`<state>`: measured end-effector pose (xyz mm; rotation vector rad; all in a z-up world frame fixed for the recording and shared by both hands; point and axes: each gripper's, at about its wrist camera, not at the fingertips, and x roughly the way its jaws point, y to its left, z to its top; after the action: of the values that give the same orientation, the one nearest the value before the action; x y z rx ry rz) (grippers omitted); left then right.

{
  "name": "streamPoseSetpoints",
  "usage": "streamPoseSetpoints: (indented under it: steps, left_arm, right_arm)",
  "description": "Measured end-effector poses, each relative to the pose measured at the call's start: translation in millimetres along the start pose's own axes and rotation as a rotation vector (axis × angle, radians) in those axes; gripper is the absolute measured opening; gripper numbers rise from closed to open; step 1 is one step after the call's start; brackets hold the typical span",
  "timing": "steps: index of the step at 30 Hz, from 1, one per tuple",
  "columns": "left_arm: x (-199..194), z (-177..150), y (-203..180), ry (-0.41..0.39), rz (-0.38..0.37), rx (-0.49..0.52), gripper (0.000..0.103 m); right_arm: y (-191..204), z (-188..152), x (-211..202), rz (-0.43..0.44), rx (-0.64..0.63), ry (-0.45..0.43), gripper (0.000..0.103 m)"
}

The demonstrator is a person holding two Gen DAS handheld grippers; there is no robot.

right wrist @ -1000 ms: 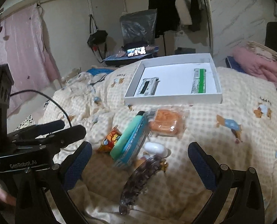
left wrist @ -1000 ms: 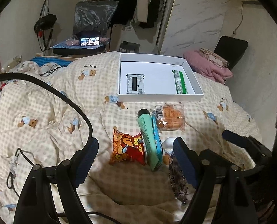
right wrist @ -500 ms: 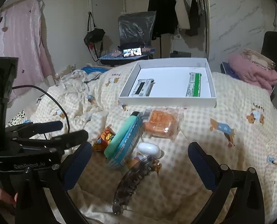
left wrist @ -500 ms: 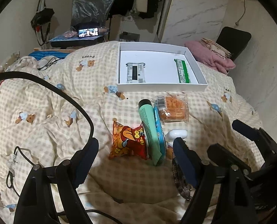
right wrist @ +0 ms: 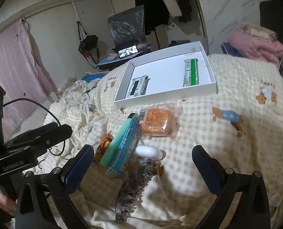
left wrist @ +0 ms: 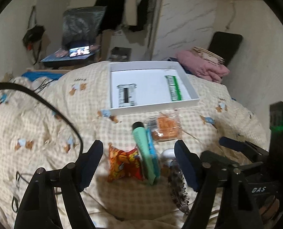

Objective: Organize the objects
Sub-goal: 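Move the left tool down toward the orange snack bag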

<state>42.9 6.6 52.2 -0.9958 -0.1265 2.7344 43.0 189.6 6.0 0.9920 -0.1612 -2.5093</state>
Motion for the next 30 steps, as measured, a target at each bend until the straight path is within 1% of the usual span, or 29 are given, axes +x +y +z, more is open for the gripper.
streamPoseSetpoints:
  steps: [4,9,11,13,17,20,23,24,26,28,30]
  left_arm:
    - [7,3,-2,0.025,-0.009,0.01,0.08]
    - [9,7,16,0.048,-0.033,-0.089,0.08]
    - [13,13,21,0.07,-0.007,-0.111,0.08]
    - [13,22,23,0.072,0.014,-0.122,0.08]
    - [21,48,24,0.098,0.074,-0.117,0.08]
    - [29,58,29,0.124,0.076,-0.143,0.08]
    - [38,60,39,0.16,0.023,-0.22,0.08]
    - [39,58,40,0.167,0.021,-0.229,0.08]
    - [43,54,41,0.188,0.03,-0.225,0.08]
    - [46,50,38,0.189,0.049,-0.214,0.08]
    - [49,48,33,0.204,0.042,-0.185,0.081]
  right_arm:
    - [0,-1,6,0.02,-0.007,0.024,0.103]
    - [-6,-2,13,0.029,0.019,0.052,0.103]
    - [-7,-2,14,0.035,0.027,0.056,0.103]
    - [-7,-2,14,0.034,0.024,0.057,0.103]
    - [-5,-2,15,0.038,0.014,0.055,0.103]
    - [-7,-3,17,0.04,0.025,0.063,0.103]
    - [-9,-3,17,0.042,0.036,0.068,0.103]
    - [-9,-3,18,0.043,0.037,0.071,0.103]
    - [-9,-3,18,0.044,0.038,0.075,0.103]
    - [-9,-3,18,0.044,0.038,0.076,0.103]
    - [-9,-3,18,0.044,0.038,0.077,0.103]
